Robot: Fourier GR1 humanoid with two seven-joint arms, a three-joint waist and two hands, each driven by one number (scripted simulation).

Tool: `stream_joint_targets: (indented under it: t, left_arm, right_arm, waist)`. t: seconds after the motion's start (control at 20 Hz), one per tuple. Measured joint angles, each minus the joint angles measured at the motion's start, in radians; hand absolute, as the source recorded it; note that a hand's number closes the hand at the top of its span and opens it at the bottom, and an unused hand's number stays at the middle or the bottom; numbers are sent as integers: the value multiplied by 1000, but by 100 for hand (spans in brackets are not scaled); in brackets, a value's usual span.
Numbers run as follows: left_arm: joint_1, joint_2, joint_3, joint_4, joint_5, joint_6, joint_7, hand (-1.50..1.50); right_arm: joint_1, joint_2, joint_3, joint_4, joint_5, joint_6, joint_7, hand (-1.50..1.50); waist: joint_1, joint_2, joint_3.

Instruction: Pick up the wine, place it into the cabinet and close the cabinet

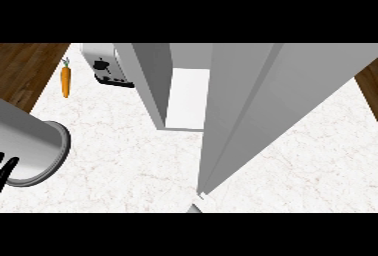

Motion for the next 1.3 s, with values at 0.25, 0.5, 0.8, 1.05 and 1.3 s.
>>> stream_joint_targets:
  t: [0.25,0.5,0.8,1.05,1.3]
  left_arm:
    - [41,31,45,46,5,-82,-16,-150]
    - [77,63,99,80,19,-146,-14,-150]
    - [111,77,148,131,26,-218,14,-150]
    - [142,78,192,161,21,-267,40,-150]
    - [169,61,231,171,4,-299,56,-150]
  right_arm:
    - [-89,-47,15,8,18,-160,-37,150]
    - [-208,-27,-14,88,5,-257,-50,150]
    - [-459,75,-150,376,-34,-316,-76,150]
    - [-605,98,-283,589,-149,-254,-151,150]
    - [-699,104,-377,801,-248,-124,-258,150]
  waist:
    - [9,2,-1]
    - [20,7,0]
    - [21,13,1]
    - [17,18,2]
    - [15,20,3]
